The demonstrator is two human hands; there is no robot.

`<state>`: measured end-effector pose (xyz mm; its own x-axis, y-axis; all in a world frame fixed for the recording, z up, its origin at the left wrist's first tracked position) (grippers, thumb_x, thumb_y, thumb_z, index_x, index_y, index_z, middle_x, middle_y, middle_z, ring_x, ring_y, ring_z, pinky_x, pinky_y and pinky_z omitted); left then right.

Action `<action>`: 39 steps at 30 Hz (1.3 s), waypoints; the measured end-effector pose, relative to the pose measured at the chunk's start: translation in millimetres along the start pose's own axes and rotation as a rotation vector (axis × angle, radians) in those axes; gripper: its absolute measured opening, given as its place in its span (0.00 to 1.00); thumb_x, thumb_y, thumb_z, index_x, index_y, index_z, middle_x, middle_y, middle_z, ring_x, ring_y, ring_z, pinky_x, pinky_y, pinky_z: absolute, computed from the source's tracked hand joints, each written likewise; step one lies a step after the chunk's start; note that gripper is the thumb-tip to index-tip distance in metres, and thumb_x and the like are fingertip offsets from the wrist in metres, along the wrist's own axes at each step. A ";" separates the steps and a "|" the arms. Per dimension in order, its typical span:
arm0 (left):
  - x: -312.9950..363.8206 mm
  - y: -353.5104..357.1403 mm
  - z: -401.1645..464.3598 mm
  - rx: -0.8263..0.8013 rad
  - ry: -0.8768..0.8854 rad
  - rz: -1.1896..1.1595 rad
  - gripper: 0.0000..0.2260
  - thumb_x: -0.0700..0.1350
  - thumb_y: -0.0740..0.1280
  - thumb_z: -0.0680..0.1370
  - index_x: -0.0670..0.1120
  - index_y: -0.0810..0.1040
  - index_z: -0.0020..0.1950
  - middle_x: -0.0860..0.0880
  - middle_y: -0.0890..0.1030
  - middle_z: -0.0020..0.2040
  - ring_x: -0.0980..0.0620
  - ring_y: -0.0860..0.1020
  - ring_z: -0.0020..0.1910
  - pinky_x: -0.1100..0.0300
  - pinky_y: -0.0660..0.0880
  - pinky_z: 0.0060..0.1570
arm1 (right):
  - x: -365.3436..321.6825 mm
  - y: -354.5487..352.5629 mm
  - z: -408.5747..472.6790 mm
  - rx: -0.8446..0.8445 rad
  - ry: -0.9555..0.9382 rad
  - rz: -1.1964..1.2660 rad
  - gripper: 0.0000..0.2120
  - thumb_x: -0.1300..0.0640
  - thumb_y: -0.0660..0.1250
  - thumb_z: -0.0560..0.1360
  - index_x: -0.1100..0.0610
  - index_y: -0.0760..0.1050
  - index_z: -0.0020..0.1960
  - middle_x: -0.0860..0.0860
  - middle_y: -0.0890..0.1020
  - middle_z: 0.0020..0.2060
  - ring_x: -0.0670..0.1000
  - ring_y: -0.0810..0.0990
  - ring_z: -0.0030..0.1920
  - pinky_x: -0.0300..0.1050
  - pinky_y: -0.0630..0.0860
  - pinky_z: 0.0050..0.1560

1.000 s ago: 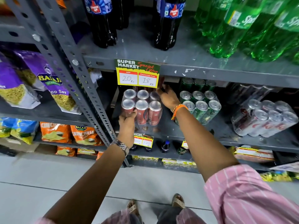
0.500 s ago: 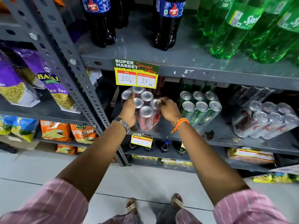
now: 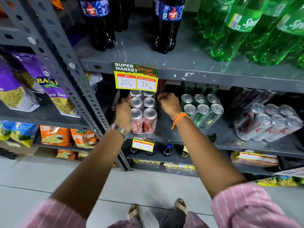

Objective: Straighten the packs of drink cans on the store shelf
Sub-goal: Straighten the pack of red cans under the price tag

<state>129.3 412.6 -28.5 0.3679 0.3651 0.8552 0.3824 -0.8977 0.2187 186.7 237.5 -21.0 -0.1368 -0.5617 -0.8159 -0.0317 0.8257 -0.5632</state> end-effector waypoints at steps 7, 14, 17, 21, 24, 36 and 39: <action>-59.0 20.1 -67.5 0.232 -0.042 -0.036 0.28 0.51 0.61 0.82 0.47 0.58 0.81 0.47 0.60 0.80 0.47 0.63 0.78 0.49 0.57 0.78 | -34.2 28.0 42.6 -0.238 -0.151 -0.171 0.24 0.58 0.62 0.81 0.61 0.65 0.75 0.60 0.69 0.75 0.60 0.66 0.76 0.53 0.60 0.78; -58.8 35.6 -63.0 0.078 0.007 -0.148 0.21 0.50 0.61 0.83 0.54 0.65 0.77 0.50 0.74 0.74 0.50 0.73 0.72 0.52 0.65 0.74 | -22.8 28.0 49.9 -0.246 -0.141 -0.130 0.21 0.56 0.63 0.81 0.58 0.70 0.72 0.57 0.72 0.73 0.57 0.72 0.72 0.47 0.68 0.72; -52.3 34.1 -50.5 0.088 -0.009 -0.130 0.20 0.53 0.61 0.83 0.50 0.68 0.74 0.46 0.77 0.71 0.45 0.76 0.70 0.47 0.69 0.73 | -15.1 22.5 48.8 -0.210 -0.109 -0.156 0.18 0.55 0.63 0.80 0.57 0.74 0.69 0.57 0.76 0.70 0.58 0.75 0.69 0.46 0.71 0.69; -35.5 26.9 -24.8 -0.003 -0.006 -0.065 0.25 0.56 0.59 0.83 0.45 0.68 0.76 0.41 0.76 0.71 0.40 0.77 0.69 0.41 0.72 0.71 | -3.6 12.8 40.0 -0.166 -0.113 -0.215 0.17 0.54 0.62 0.79 0.57 0.76 0.67 0.58 0.78 0.68 0.60 0.76 0.68 0.49 0.74 0.67; -21.2 17.7 0.0 -0.067 -0.037 -0.049 0.24 0.54 0.57 0.84 0.41 0.70 0.75 0.37 0.77 0.70 0.37 0.77 0.68 0.39 0.72 0.70 | 4.1 7.1 25.9 -0.104 -0.138 -0.232 0.17 0.61 0.62 0.76 0.60 0.78 0.63 0.62 0.79 0.66 0.63 0.76 0.66 0.49 0.73 0.64; -7.8 -22.3 54.8 -0.050 0.104 0.148 0.25 0.58 0.61 0.80 0.43 0.75 0.71 0.37 0.79 0.67 0.43 0.80 0.59 0.42 0.75 0.66 | 37.5 33.7 -37.0 0.012 0.035 0.149 0.16 0.51 0.69 0.75 0.57 0.77 0.60 0.57 0.82 0.57 0.57 0.80 0.59 0.48 0.75 0.60; -35.9 -32.8 51.7 -0.017 0.042 0.154 0.27 0.61 0.65 0.77 0.45 0.77 0.70 0.40 0.82 0.65 0.41 0.80 0.64 0.42 0.73 0.69 | 44.9 43.6 -37.5 -0.050 0.072 0.177 0.19 0.50 0.68 0.77 0.57 0.73 0.65 0.55 0.80 0.63 0.56 0.78 0.63 0.46 0.72 0.61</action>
<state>147.4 441.7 -90.7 0.3850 0.2126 0.8981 0.3093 -0.9466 0.0914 142.1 250.2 -77.3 -0.2151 -0.4043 -0.8890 -0.0502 0.9137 -0.4033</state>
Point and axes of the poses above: each hand's wrist, its own z-axis towards the middle knuckle, its own y-axis out of the palm, x = y × z, the point moved 4 cm from there along z, towards the middle knuckle
